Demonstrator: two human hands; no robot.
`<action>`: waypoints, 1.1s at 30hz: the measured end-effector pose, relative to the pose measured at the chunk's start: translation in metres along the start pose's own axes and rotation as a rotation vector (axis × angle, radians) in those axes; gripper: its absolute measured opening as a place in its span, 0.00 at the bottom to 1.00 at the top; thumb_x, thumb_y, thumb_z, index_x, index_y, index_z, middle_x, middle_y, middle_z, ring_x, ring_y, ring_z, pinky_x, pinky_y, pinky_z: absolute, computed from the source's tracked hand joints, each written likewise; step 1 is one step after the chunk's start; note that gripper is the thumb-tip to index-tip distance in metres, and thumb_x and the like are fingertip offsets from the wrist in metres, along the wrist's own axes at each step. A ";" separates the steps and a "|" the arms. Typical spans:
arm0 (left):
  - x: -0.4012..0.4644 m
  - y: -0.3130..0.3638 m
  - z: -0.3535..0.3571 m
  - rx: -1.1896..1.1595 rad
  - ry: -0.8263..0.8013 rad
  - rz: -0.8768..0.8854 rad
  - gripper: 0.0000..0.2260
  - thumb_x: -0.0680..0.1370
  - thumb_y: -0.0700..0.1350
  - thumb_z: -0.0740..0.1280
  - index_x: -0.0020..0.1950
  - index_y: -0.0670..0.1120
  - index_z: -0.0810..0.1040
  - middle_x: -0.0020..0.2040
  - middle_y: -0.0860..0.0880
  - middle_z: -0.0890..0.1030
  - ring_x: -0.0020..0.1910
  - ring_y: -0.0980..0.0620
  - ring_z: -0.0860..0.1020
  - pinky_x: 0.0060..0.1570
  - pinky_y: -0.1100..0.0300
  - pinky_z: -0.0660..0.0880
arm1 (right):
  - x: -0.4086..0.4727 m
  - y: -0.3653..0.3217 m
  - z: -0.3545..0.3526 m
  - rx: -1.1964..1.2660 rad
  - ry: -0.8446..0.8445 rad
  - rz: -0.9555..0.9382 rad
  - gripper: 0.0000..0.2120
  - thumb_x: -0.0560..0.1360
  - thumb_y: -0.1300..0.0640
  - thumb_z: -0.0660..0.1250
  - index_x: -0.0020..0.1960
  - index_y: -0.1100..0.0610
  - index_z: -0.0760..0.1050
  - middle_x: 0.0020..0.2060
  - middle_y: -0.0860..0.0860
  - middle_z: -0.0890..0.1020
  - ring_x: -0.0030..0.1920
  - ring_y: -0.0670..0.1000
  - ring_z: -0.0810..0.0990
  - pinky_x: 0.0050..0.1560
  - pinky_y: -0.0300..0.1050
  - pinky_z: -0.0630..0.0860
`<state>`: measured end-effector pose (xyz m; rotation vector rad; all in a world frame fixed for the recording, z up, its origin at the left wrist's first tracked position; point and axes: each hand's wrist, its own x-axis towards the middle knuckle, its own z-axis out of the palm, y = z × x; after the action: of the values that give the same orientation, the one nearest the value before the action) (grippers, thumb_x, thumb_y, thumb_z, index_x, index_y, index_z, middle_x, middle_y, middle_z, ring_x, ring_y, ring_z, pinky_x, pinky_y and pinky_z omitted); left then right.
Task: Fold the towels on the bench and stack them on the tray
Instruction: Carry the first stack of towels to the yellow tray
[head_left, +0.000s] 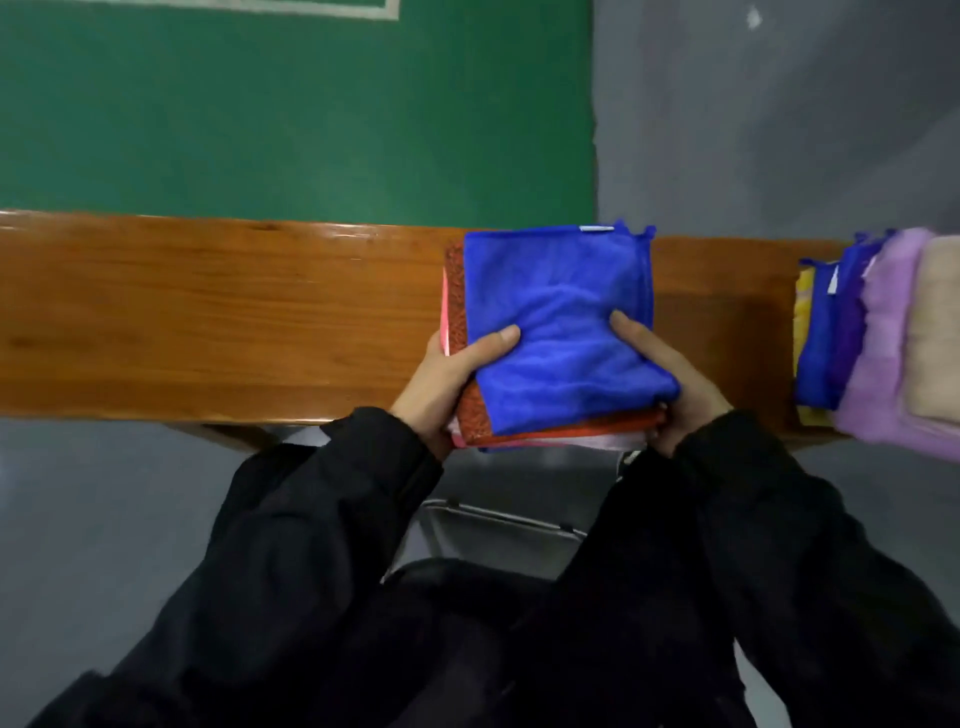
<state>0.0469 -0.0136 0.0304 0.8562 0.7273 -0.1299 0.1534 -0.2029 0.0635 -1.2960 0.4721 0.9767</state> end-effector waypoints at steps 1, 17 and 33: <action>-0.006 0.007 0.008 -0.003 -0.009 -0.043 0.26 0.75 0.43 0.74 0.72 0.42 0.74 0.66 0.40 0.81 0.64 0.40 0.80 0.65 0.41 0.76 | -0.007 -0.004 0.004 0.035 0.006 0.055 0.20 0.76 0.48 0.74 0.63 0.57 0.83 0.57 0.56 0.86 0.56 0.55 0.86 0.59 0.56 0.82; -0.129 0.174 0.270 0.218 -0.098 -0.190 0.26 0.74 0.48 0.71 0.70 0.41 0.75 0.62 0.41 0.83 0.59 0.44 0.83 0.56 0.52 0.82 | -0.207 -0.187 -0.071 0.114 0.097 -0.340 0.32 0.74 0.46 0.74 0.73 0.58 0.69 0.67 0.56 0.80 0.65 0.54 0.82 0.64 0.53 0.79; -0.119 0.130 0.517 0.448 -0.550 -0.235 0.25 0.78 0.48 0.69 0.73 0.44 0.72 0.66 0.41 0.81 0.62 0.40 0.81 0.58 0.44 0.81 | -0.340 -0.257 -0.241 0.598 0.346 -0.339 0.30 0.73 0.43 0.73 0.71 0.57 0.76 0.63 0.55 0.84 0.60 0.53 0.85 0.53 0.44 0.82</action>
<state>0.2817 -0.3242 0.4126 1.0934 0.2746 -0.7311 0.2320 -0.5350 0.4139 -0.9494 0.7178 0.2831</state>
